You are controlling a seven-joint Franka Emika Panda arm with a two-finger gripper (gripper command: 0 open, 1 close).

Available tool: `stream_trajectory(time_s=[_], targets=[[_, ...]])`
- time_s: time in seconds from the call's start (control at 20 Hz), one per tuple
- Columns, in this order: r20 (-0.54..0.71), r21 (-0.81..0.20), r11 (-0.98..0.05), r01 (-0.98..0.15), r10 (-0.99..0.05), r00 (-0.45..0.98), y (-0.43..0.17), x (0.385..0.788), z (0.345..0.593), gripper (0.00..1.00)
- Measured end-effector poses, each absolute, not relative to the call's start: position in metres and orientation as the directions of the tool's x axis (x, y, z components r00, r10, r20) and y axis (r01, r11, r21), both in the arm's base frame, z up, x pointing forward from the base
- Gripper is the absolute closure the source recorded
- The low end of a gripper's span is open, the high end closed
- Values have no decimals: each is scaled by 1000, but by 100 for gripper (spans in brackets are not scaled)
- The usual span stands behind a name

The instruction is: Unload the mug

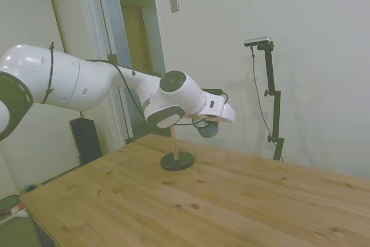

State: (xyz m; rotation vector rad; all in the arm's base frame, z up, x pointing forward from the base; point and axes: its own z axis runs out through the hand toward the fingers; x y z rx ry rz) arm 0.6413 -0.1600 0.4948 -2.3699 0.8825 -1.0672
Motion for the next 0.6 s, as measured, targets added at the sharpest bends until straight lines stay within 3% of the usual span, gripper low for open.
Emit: stream_trajectory(time_s=[0.35, 0.6], targets=[[330, -478, -666, -573, -741, 585, -199, 542, 499, 100], [179, -398, -684, -612, -712, 679, -199, 509, 491, 100]])
